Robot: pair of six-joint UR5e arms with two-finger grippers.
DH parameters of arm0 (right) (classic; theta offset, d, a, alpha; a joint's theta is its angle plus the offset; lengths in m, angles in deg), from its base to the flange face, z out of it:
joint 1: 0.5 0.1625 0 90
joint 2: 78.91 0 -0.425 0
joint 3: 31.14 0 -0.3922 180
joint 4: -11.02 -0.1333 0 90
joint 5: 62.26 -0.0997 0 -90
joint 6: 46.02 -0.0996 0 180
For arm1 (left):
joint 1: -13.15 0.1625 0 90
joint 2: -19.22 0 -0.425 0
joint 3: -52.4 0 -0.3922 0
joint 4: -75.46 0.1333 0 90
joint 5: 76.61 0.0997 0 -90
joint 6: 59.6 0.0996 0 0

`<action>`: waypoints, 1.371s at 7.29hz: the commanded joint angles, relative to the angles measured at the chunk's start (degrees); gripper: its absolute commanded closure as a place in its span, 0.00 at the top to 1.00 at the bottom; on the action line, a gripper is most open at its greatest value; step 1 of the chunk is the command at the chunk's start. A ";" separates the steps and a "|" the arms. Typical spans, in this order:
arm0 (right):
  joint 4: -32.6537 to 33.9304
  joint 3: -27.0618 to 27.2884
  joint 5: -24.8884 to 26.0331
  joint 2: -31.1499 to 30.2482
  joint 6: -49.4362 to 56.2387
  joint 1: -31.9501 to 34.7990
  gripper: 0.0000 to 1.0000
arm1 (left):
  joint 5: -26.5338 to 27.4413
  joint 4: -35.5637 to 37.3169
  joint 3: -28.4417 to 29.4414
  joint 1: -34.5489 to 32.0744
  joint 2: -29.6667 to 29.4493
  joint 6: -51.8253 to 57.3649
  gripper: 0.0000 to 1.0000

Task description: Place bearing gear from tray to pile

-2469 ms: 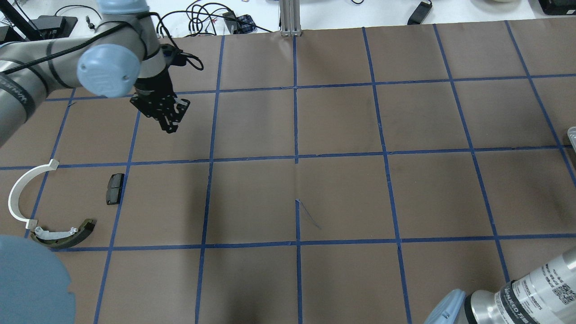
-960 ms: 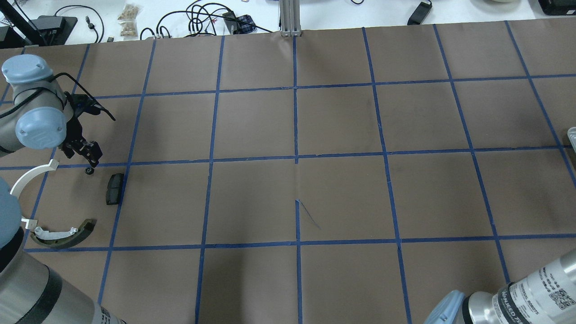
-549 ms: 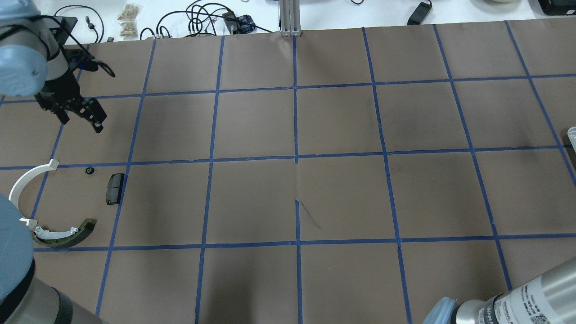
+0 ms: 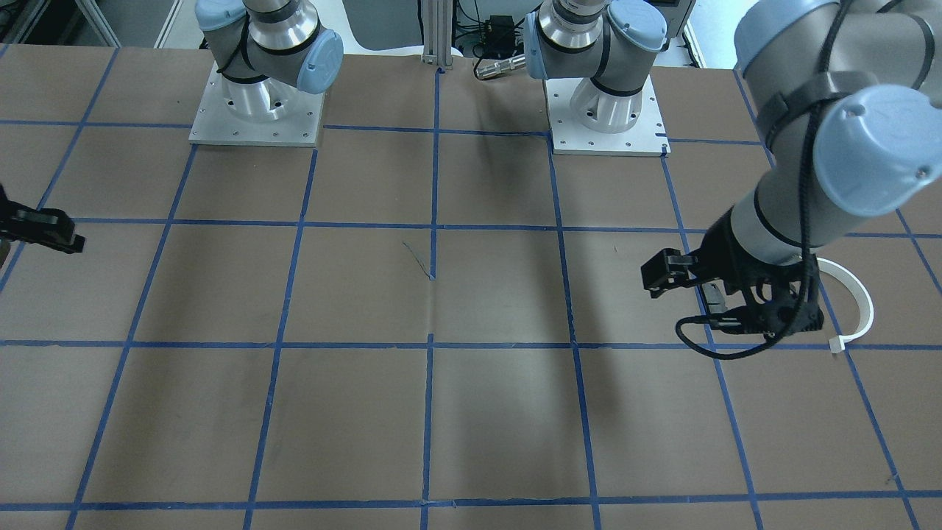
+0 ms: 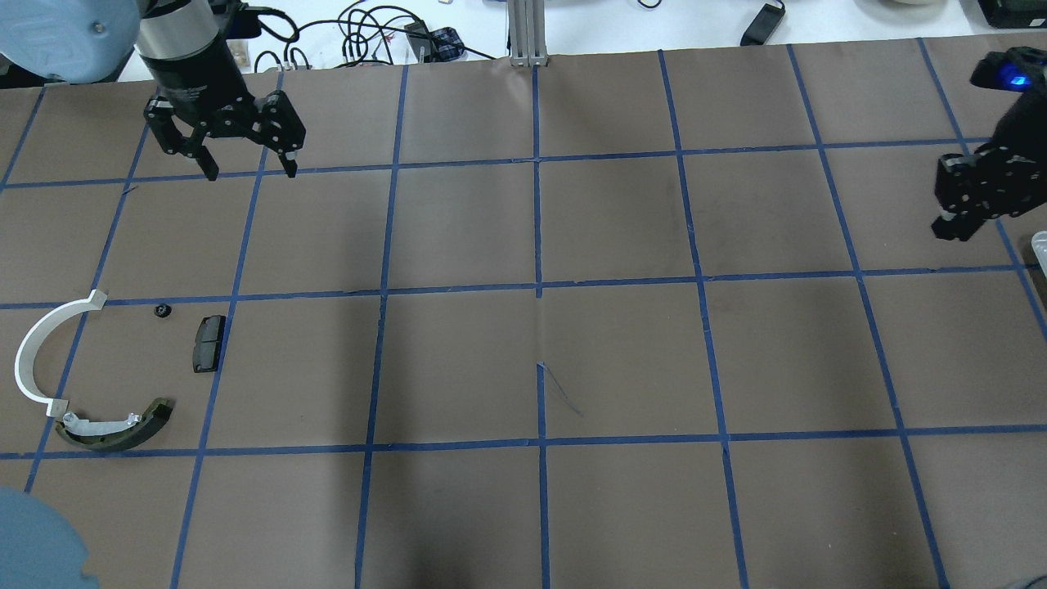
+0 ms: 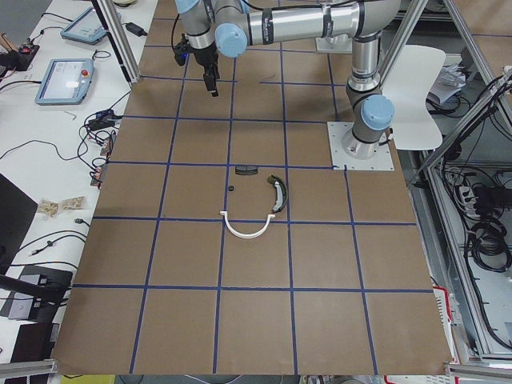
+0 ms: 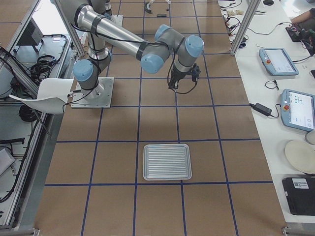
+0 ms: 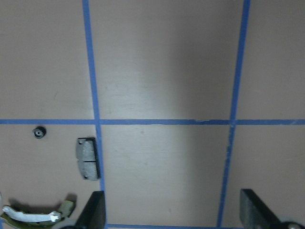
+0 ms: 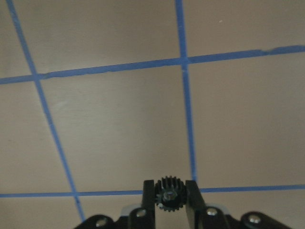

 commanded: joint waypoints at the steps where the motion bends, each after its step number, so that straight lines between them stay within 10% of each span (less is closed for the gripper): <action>1: 1.89 6.60 -7.42 -4.18 -20.41 12.64 0.00 | -1.05 -0.11 -0.13 -6.65 4.99 -5.04 1.00; 10: 48.72 13.92 -8.42 14.59 -71.89 49.25 0.00 | -0.87 6.22 -6.02 -6.94 10.55 -4.26 1.00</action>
